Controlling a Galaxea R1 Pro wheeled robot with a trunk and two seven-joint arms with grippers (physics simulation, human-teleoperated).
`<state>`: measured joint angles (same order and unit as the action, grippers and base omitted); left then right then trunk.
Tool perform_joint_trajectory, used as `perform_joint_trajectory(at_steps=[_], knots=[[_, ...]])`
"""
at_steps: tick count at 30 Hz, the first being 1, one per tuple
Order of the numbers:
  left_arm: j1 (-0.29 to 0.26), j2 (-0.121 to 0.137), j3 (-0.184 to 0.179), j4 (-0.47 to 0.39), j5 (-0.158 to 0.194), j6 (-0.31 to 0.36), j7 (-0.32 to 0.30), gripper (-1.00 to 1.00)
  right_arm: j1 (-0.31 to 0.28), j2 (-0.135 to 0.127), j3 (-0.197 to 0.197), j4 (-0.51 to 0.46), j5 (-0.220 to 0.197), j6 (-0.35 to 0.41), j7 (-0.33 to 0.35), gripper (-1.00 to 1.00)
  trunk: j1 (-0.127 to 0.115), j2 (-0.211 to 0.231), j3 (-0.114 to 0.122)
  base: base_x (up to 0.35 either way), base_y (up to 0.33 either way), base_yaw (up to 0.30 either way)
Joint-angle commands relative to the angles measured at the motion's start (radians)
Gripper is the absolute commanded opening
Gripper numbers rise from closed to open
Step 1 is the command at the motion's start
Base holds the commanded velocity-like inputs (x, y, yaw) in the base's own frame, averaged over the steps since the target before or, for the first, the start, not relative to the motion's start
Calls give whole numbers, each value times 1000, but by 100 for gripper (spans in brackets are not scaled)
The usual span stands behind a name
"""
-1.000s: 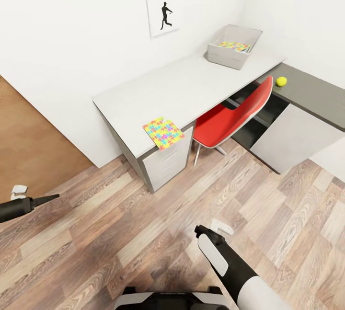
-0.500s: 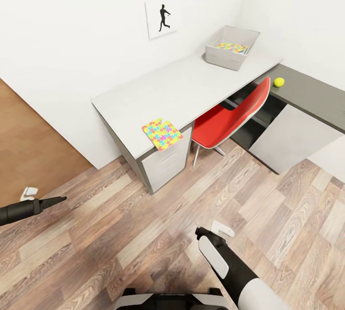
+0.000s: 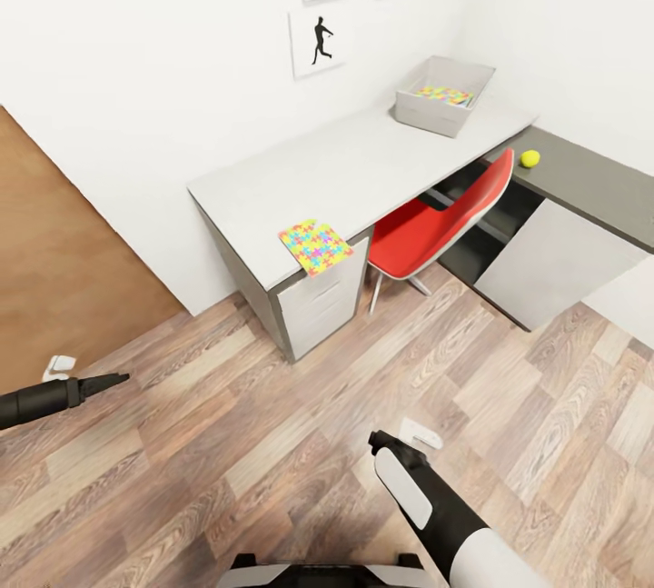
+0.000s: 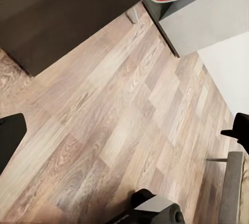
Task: Put all the toys in the child's room - the three board games (two on the bed and one on the table), the two jigsaw puzzles on the table, and the tennis ball on the table - inside the toy box on the table in the child's room.
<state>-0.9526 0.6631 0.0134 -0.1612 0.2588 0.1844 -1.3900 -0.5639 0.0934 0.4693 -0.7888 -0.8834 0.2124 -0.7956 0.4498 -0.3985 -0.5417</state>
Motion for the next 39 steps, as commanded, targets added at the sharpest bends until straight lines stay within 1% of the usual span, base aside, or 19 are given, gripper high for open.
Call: perform_joint_trajectory(at_steps=[1, 18, 27, 39], knots=[[0, 0, 1, 0, -1, 10, -4, 100, -1, 1, 3, -1, -3, 6, -7, 100, 0, -2, 0, -146, 0, 63], [0, -10, 0, 0, -4, 10, -3, 100, -1, -2, 2, -2, -2, 5, -7, 100, 0, -2, 28, -22, 0, 22], [-1, -11, 1, 0, -4, 10, -4, 100, -1, -2, 2, -1, -3, 5, -7, 100, 0, -2, 43, 117, 0, 0], [-1, -11, 0, 0, -8, 10, -4, 100, -1, -1, 2, -1, -3, 5, -7, 100, 0, -2, 62, 15, 0, 0]])
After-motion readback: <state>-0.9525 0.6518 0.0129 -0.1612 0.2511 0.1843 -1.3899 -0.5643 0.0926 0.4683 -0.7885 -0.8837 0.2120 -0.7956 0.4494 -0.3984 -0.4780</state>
